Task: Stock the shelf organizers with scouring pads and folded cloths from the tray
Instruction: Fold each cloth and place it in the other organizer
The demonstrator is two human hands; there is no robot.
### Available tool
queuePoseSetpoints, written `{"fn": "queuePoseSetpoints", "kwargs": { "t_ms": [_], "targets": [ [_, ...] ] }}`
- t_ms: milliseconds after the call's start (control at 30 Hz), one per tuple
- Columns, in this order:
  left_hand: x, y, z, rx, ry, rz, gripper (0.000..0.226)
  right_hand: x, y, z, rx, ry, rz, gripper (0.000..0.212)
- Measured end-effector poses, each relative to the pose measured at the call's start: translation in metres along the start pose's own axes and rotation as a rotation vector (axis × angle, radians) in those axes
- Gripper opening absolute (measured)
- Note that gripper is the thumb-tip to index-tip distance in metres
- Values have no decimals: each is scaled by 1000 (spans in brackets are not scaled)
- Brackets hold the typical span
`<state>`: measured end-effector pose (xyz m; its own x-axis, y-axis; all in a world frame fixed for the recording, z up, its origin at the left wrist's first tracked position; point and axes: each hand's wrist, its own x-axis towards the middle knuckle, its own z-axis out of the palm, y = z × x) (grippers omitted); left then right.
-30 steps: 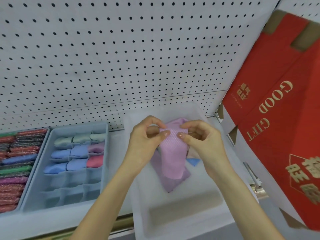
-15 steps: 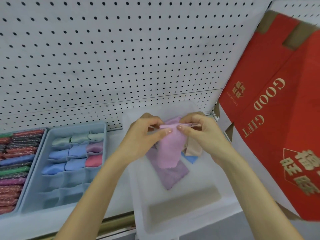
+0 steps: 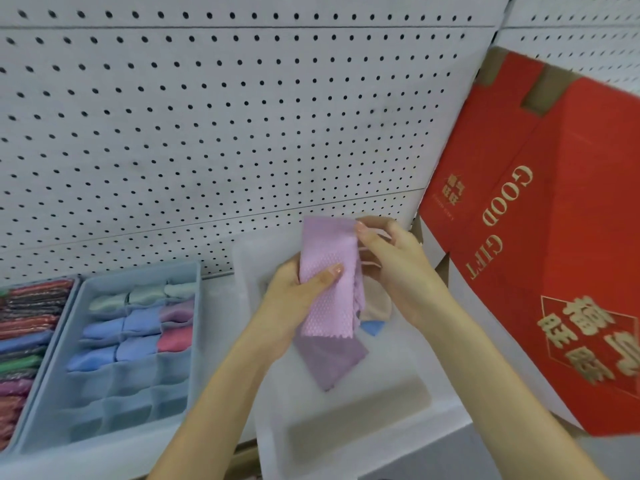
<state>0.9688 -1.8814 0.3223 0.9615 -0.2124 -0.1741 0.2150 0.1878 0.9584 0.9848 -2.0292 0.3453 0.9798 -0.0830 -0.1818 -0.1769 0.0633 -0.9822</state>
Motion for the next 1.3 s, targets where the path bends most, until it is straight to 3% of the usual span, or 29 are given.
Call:
{"fn": "queuePoseSetpoints", "kwargs": {
  "t_ms": [167, 267, 433, 633, 800, 1067, 1300],
  "targets": [
    [5, -4, 2, -47, 185, 7, 8, -25, 28, -7, -122, 104, -73, 17],
    [4, -11, 6, -94, 229, -9, 9, -36, 40, -5, -112, 66, -112, 14],
    [3, -20, 10, -122, 227, -51, 20, -38, 52, 0, -198, 77, -86, 15],
    [3, -28, 12, -73, 204, -41, 25, -35, 59, -2, -143, 56, 40, 19],
    [1, -33, 11, -189, 137, -92, 30, -33, 57, -8, -93, 3, 117, 23],
    [-3, -50, 6, -213, 170, -138, 23, -34, 66, -11, -144, -83, 274, 14],
    [0, -57, -4, -224, 141, -211, 42, -26, 60, -11, -92, -127, 239, 12]
  ]
}}
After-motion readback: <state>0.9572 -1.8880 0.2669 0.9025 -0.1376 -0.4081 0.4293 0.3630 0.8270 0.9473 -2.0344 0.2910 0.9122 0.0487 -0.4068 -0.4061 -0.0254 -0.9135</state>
